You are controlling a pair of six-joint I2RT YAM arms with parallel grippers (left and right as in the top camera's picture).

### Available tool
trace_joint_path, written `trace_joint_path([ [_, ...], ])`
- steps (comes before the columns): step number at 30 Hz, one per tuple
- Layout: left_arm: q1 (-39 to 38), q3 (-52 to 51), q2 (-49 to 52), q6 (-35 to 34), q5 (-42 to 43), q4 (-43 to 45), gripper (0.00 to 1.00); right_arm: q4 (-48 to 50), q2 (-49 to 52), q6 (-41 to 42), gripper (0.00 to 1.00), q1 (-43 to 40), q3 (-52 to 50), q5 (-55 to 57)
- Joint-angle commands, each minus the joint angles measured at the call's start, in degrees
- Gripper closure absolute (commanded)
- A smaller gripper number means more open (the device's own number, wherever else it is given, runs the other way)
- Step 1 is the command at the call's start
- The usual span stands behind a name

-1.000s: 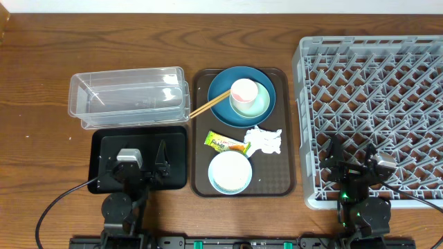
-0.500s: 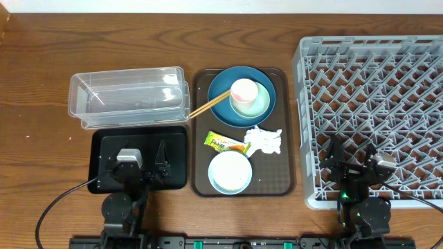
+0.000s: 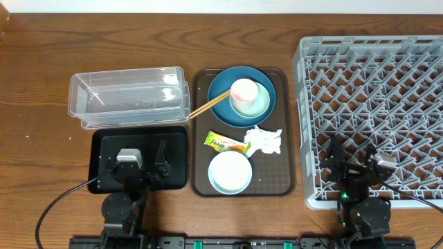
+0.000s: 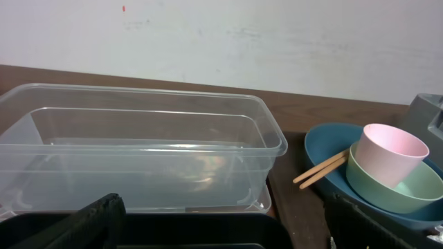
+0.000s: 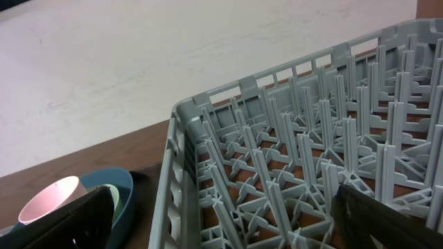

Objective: Sort waste into correct bins and load items into the dishwasher rack

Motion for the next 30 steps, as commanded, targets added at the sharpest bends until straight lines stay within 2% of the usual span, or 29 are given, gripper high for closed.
trace_joint_path([
  [1,-0.24,-1.57,-0.04,0.52,-0.48,-1.01,0.05,-0.24,-0.31,-0.28,0.01,-0.33,-0.07,0.61],
  [14,-0.24,-1.57,-0.04,0.46,-0.35,-1.03,0.05,-0.24,-0.31,-0.28,0.01,-0.33,-0.07,0.61],
  [19,-0.24,-1.55,0.04,-0.83,3.45,-0.57,0.06,-0.24,-0.31,-0.28,0.01,-0.33,-0.07,0.61],
  [22,-0.24,-0.48,0.07,-0.83,10.75,-1.36,0.05,-0.24,-0.31,-0.28,0.01,-0.33,-0.07,0.61],
  [24,-0.24,1.68,0.07,-1.99,13.92,-3.69,0.05,-0.24,-0.31,-0.28,0.01,-0.33,-0.07,0.61],
  [30,-0.24,15.10,1.81,-4.26,13.94,-18.93,0.05,-0.24,-0.31,-0.28,0.01,-0.33,-0.07,0.61],
])
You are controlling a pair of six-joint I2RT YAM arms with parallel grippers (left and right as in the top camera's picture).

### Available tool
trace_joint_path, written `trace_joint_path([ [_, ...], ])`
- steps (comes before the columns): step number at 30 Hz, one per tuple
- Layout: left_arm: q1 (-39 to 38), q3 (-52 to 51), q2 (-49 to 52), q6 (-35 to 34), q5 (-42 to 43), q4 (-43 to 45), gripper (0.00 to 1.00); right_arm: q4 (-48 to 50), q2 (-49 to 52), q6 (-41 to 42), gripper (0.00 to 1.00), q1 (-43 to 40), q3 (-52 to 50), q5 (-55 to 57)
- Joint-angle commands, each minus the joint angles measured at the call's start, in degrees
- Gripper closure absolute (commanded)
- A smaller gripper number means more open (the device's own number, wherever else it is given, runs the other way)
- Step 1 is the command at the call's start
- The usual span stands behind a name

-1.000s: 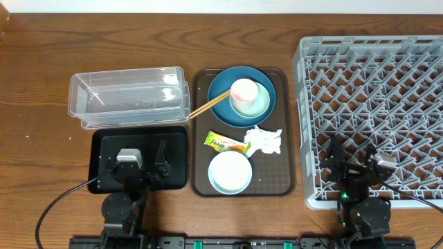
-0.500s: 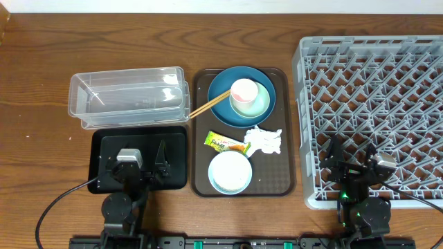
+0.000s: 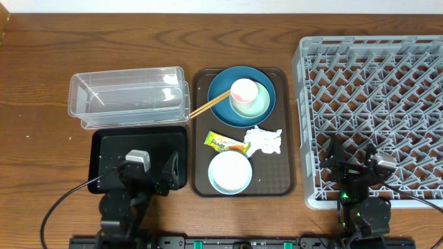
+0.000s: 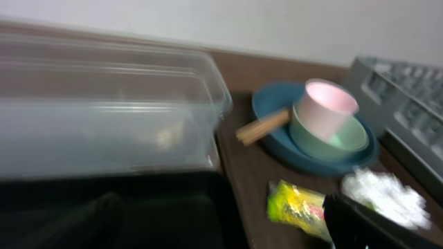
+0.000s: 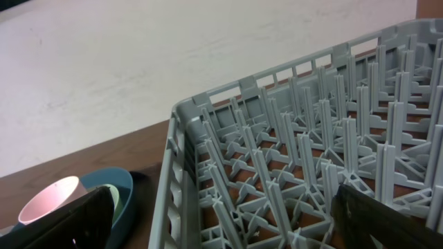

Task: Sort waste into correct bins and load items into the dishwasher rack
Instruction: 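Move the left gripper over the light-blue bowl of puffed rice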

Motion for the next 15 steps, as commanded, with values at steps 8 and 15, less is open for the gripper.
trace_joint_path([
  [8,-0.24,31.01,14.73,-2.67,9.79,-25.90,0.05,-0.26,-0.31,-0.28,0.01,-0.33,-0.07,0.61],
  [15,-0.28,44.17,31.43,-3.10,23.12,-41.03,0.05,-0.26,-0.31,-0.28,0.01,-0.33,-0.07,0.61],
])
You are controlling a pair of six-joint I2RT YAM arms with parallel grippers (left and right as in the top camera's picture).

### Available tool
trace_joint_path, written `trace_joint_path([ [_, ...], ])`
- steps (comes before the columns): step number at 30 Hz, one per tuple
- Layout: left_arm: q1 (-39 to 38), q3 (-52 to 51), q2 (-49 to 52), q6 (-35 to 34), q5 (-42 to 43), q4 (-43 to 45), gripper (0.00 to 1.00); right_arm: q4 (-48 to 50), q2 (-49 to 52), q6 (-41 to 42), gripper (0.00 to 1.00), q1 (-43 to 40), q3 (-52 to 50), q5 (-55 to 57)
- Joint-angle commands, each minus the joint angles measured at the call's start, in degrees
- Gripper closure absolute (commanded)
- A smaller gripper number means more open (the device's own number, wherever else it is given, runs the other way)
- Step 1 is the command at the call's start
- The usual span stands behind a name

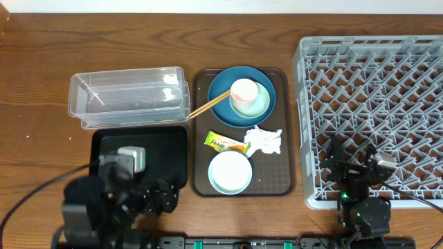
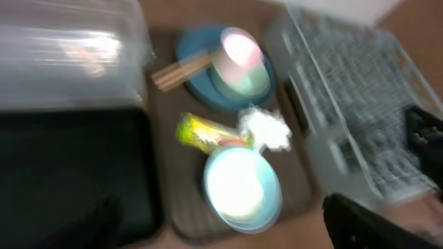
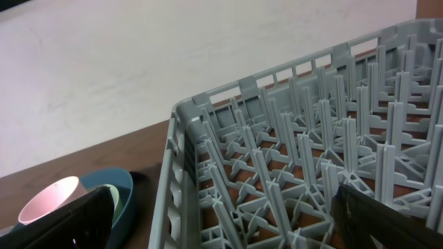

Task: Sort waste into correct bins and load items into the dishwasher rack
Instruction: 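Move the left gripper over the light-blue bowl of puffed rice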

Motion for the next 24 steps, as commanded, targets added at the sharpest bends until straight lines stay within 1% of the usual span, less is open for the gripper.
trace_joint_path([
  [1,-0.42,3.78,7.45,-0.96,9.31,-4.59,0.05,-0.26,-0.31,-0.28,0.01,-0.33,-0.07,0.59],
  [2,-0.81,4.22,9.64,-0.92,9.84,-6.32,0.05,-0.26,-0.31,-0.28,0.01,-0.33,-0.07,0.57],
  [3,-1.36,4.24,11.21,-0.92,9.79,-7.34,0.02,-0.26,-0.31,-0.28,0.01,-0.33,-0.07,0.57],
  [5,-3.02,4.22,14.16,-0.70,9.38,-8.72,0.02,-0.26,-0.31,-0.28,0.01,-0.33,-0.07,0.57],
  [9,-8.13,4.22,18.58,-1.01,8.85,-6.73,0.02,-0.26,-0.31,-0.28,0.01,-0.33,-0.07,0.59],
  [15,-18.82,4.22,21.46,-7.80,-3.23,-2.23,0.02,-0.26,-0.31,-0.28,0.01,-0.33,-0.07,0.57],
  [20,-31.65,4.22,23.89,-14.08,-16.68,1.88,0.02,-0.26,-0.31,-0.28,0.01,-0.33,-0.07,0.59],
  [22,-36.70,4.22,25.44,-15.82,-20.11,4.07,0.02,-0.26,-0.31,-0.28,0.01,-0.33,-0.07,0.59],
  [24,-41.57,4.20,27.78,-16.39,-20.70,7.72,0.02,-0.26,-0.31,-0.28,0.01,-0.33,-0.07,0.59],
])
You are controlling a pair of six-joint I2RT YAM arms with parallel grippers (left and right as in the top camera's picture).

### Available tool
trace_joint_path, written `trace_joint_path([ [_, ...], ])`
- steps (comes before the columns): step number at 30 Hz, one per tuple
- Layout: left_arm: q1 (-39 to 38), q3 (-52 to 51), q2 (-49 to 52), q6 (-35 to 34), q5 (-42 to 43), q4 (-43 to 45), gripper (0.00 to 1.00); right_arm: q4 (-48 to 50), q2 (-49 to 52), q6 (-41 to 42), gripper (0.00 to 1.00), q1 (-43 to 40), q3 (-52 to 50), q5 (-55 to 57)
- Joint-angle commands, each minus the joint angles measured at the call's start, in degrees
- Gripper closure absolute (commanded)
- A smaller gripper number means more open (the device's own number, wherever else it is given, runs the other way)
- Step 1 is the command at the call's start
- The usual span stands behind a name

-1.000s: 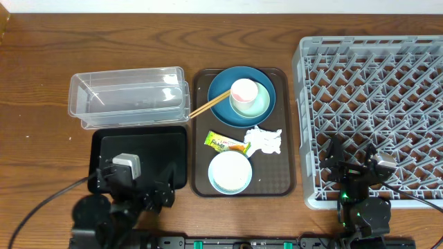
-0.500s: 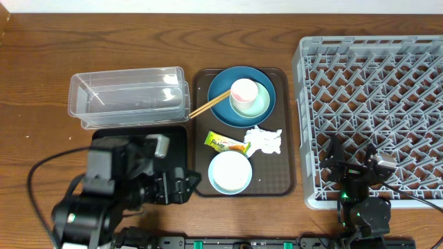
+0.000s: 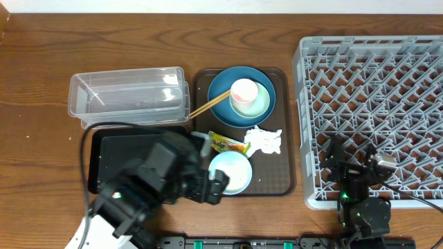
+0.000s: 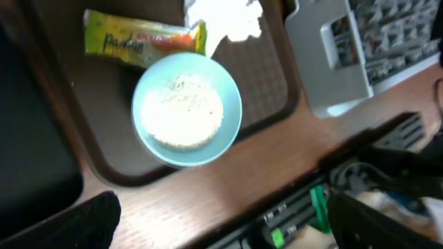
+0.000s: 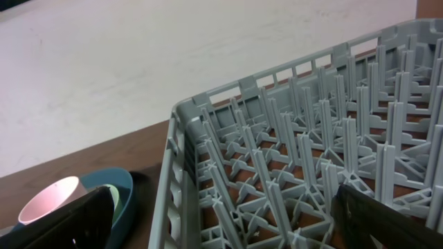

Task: Sort waste into correct bins and load items into the dishwasher rack
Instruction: 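Move the left gripper over the light-blue bowl of puffed rice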

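Note:
My left gripper (image 4: pixel 221 225) is open, its dark fingers (image 4: pixel 90 221) wide apart at the frame's lower corners. It hangs above the front of the brown tray (image 3: pixel 280 176), looking down on a pale blue bowl (image 4: pixel 187 111), a yellow wrapper (image 4: pixel 142 43) and a crumpled white tissue (image 4: pixel 221 15). It holds nothing. On the tray's far end a dark blue plate (image 3: pixel 220 88) carries a green bowl (image 3: pixel 257 105), a pink cup (image 3: pixel 243 90) and chopsticks (image 3: pixel 206 106). My right gripper (image 5: pixel 225 221) is open and empty over the front left of the grey dishwasher rack (image 3: pixel 374 104).
A clear plastic bin (image 3: pixel 128 97) stands left of the tray. A black bin (image 3: pixel 104 155) lies in front of it, partly under my left arm. The rack's left wall (image 5: pixel 169 173) rises beside the tray. The table's front edge and the arm mounts lie below.
My left arm has moved right and forward, from over the black bin to above the tray's front. Its camera now looks straight down on the pale blue bowl. The right arm has not moved.
My left gripper rested low over the black bin, facing the clear bin. Then it had turned toward the tray, then stood higher with the whole tray in view. Now it hangs over the pale blue bowl. No object has shifted and the right arm stayed still.

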Motion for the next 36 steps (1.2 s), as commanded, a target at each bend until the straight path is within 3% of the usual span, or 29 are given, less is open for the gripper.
trace_joint_path([
  [1,-7.21,0.92,3.69,-3.52,-6.91,4.33,0.02,-0.24,-0.31,-0.28,0.01,-0.33,-0.07,0.61],
  [5,-13.11,0.92,9.38,-3.65,-6.32,11.32,0.02,-0.24,-0.31,-0.26,0.01,-0.33,-0.07,0.61],
  [10,-14.51,0.92,14.78,-3.76,-5.05,14.36,0.00,-0.24,-0.31,-0.28,0.01,-0.33,-0.07,0.61],
  [12,-14.80,0.92,16.63,-6.49,-4.81,15.13,0.26,-0.24,-0.31,-0.28,0.01,-0.33,-0.07,0.61],
  [13,-15.13,0.92,17.64,-8.83,-5.03,15.30,0.35,-0.24,-0.31,-0.28,0.01,-0.33,-0.07,0.59],
  [16,-16.70,0.92,20.55,-13.14,-7.02,15.58,0.49,-0.24,-0.31,-0.28,0.01,-0.33,-0.07,0.61],
  [25,-22.62,0.92,29.97,-20.83,-21.70,18.58,0.50,-0.24,-0.31,-0.28,0.01,-0.33,-0.07,0.61],
  [28,-22.69,0.92,32.24,-22.84,-26.47,18.75,0.55,-0.24,-0.31,-0.28,0.01,-0.33,-0.07,0.61],
  [36,-22.69,0.92,36.70,-22.80,-27.56,22.51,0.66,-0.24,-0.31,-0.28,0.01,-0.33,-0.07,0.61],
])
